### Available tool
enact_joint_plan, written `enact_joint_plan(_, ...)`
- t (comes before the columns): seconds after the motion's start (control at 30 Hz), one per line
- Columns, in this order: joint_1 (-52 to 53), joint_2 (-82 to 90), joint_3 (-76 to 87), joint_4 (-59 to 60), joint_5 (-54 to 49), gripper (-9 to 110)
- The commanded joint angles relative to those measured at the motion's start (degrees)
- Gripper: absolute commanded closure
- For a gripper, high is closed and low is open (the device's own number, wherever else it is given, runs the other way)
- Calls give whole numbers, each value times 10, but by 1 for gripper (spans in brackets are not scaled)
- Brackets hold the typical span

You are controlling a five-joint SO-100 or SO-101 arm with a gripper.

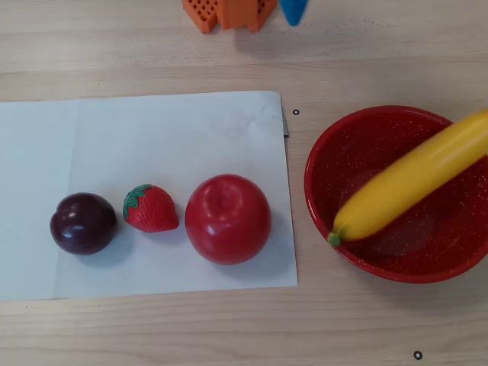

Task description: Grasp the banana and put it in the red bowl

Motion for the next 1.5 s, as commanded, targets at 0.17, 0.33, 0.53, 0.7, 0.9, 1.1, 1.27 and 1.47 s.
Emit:
enact_joint_plan(0.17, -58, 157, 123, -67, 12, 101)
enact_joint_plan(0.33, -83, 272, 286, -152, 9, 101)
enact_joint_plan(0.53, -110, 396, 453, -225, -16, 101)
enact_joint_plan(0.7, -126, 477, 560, -284, -29, 101)
enact_joint_plan(0.9, -140, 557, 694, -381, -18, 101)
enact_joint_plan(1.1, -147, 614, 809, -460, -1, 101)
enact_joint_plan(1.27, -144, 657, 897, -487, 9, 101)
enact_joint_plan(1.47, -145, 668, 1004, -536, 14, 101)
